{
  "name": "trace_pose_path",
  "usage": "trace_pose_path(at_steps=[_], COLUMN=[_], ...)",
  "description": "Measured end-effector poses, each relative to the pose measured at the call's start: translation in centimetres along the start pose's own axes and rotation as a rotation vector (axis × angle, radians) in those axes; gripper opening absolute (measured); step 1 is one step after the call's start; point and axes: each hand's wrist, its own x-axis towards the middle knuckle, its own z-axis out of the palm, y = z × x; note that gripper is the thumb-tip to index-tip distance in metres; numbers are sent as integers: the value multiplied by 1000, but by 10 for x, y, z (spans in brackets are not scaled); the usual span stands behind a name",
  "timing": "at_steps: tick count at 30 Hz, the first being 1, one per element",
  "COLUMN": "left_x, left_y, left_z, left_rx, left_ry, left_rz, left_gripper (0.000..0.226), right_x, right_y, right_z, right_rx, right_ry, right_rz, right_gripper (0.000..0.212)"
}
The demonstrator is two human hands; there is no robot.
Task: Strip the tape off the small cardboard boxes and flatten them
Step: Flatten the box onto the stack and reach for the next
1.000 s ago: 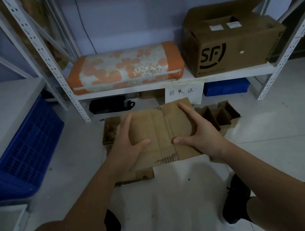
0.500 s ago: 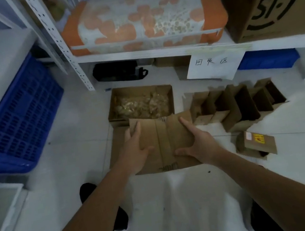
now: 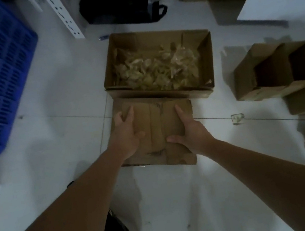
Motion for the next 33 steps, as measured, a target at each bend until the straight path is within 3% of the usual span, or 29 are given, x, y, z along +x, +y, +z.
trace_pose_path(at_steps=[4,7,11,17,20,26,33], left_x=[38,46,50,45,44,23,-54], left_y=[-28,-39,-44,-45,-37,-14,50], left_z=[21,37,39,40,38,27,-22], left_rx=[45,157,407,492,522,645,688], left_ry=[-9,18,115,-32,-60,-91,-37], left_rz=[-37,-85,-8,29,3,12,201], left_gripper=[91,87,83,117,121,108,91], right_x=[41,43,41,44,45,23,-60], right_y=[14,23,25,26,21,13,-11], right_z=[30,41,37,28,28,16,-58], right_rx=[-63,-351,-611,-619,-536,-565,-579], right_ry=[-9,9,41,-25,-31,-67,17], right_rz=[23,29,20,84,101,35,-89], right_gripper=[112,107,105,106,103,77,65])
